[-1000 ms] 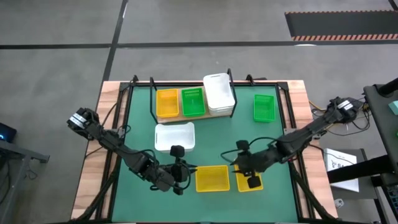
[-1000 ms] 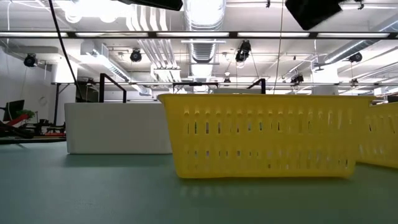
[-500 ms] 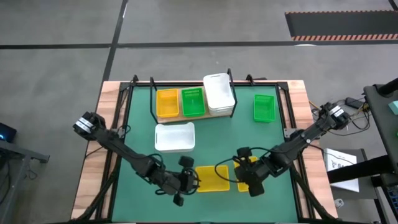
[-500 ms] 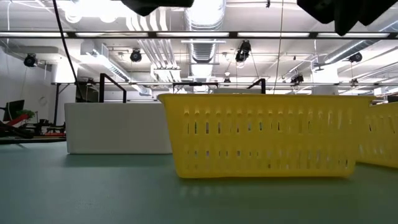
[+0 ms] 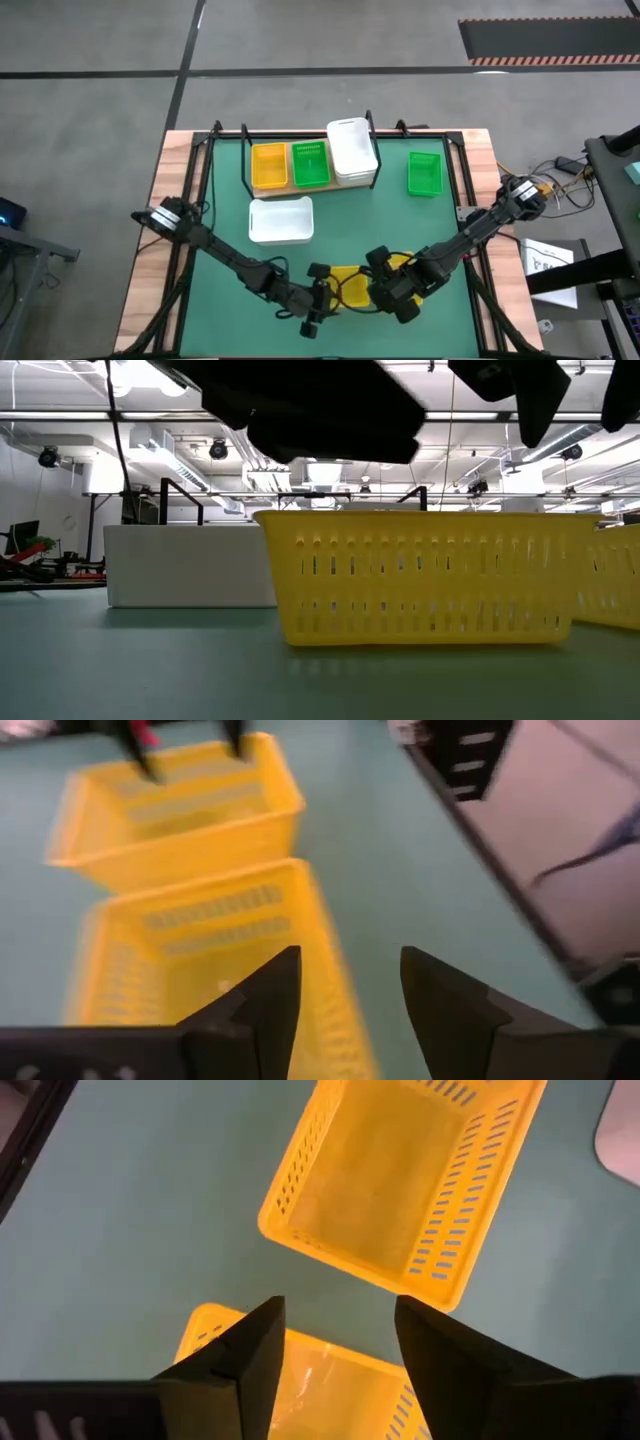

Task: Stack baskets on shelf by color
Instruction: Stack the left yellow bin on the yellow bin on the shelf

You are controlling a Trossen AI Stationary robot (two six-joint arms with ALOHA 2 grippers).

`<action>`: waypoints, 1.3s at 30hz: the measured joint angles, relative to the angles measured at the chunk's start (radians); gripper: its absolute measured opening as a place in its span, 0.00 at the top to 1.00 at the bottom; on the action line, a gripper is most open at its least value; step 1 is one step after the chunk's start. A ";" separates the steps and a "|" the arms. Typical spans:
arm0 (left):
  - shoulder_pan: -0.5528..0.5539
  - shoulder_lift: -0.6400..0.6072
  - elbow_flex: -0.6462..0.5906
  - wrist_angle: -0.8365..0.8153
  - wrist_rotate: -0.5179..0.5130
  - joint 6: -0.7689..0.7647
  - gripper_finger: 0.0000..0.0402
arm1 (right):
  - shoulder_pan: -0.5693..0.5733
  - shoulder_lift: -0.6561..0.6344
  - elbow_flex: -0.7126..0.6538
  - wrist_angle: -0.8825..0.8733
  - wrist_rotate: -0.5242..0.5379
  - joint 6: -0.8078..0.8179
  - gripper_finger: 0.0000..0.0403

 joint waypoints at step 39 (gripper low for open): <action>0.003 -0.232 0.063 -0.707 0.047 -0.405 0.86 | 0.051 -0.047 -0.013 -0.066 0.012 0.120 0.55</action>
